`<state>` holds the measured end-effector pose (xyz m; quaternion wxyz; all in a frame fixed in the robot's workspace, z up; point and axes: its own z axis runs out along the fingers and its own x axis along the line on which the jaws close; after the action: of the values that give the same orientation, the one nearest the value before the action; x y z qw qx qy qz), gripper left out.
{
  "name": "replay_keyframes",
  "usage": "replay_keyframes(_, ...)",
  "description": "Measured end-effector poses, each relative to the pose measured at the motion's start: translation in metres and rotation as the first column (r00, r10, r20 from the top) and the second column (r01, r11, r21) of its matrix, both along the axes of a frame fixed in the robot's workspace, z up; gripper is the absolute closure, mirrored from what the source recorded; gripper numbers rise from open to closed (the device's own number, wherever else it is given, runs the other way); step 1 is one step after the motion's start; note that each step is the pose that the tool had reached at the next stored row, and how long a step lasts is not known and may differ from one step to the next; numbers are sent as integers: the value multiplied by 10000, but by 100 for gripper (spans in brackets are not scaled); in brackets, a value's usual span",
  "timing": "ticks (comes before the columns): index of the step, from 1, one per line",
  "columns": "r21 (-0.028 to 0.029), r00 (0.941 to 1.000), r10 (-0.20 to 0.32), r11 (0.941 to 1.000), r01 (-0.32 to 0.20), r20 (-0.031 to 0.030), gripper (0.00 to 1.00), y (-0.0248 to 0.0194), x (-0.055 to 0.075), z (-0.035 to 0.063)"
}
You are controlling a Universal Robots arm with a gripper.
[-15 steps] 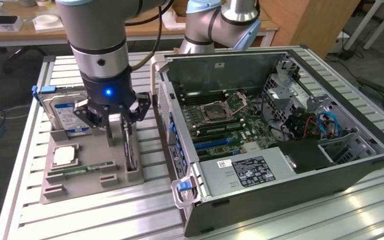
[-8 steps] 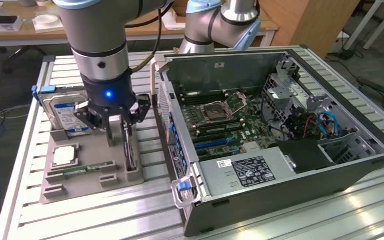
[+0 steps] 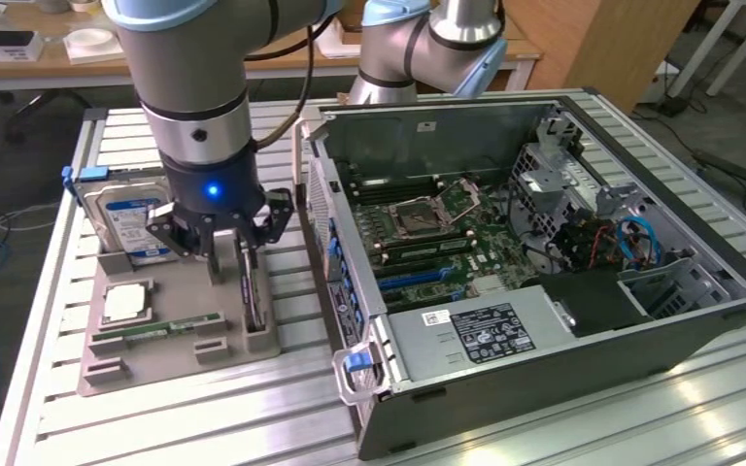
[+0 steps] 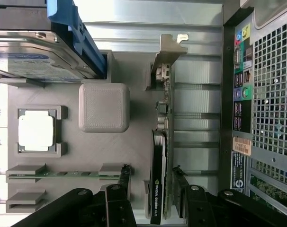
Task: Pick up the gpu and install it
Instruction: 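Pick up the gpu and move the gpu toward the slot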
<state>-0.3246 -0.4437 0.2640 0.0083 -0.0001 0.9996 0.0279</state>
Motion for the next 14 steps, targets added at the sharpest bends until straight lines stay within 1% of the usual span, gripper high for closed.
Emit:
replay_keyframes(7,1,10000,-1,10000,1,1,53,-16,0,-72)
replay_keyframes(14,0,10000,-1,10000,1,-1,53,-23,41,-130)
